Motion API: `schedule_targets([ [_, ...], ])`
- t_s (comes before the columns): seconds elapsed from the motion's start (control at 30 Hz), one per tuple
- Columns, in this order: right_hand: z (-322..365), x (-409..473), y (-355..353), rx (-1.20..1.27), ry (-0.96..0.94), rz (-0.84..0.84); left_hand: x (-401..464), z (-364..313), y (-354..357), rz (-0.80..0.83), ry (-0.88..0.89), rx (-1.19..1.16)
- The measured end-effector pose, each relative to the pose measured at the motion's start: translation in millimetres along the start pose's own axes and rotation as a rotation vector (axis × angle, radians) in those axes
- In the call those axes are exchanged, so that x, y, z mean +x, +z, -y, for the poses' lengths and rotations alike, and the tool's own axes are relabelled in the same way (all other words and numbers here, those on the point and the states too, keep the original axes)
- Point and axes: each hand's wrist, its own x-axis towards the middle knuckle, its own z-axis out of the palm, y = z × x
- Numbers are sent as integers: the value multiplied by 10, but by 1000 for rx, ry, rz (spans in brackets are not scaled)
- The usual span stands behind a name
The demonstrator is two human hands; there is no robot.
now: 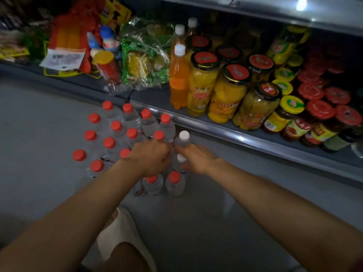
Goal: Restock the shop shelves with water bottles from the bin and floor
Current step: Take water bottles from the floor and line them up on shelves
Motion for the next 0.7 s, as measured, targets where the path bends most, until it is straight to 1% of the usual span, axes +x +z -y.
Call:
schedule_targets([
  [0.2,-45,-98,-2,118,-21,-12,-8,-55,19,0,-18,27],
  [0.37,-188,-394,-202,149,73,-19,-4,-228,-150,-21,38,16],
  [0.5,-296,-727,-562,204,121,-115,5,-474,-359,-74,82,15],
  [0.7,-428,-1331,-1181,183,136,-282,38,-950,-731,-198,181,33],
])
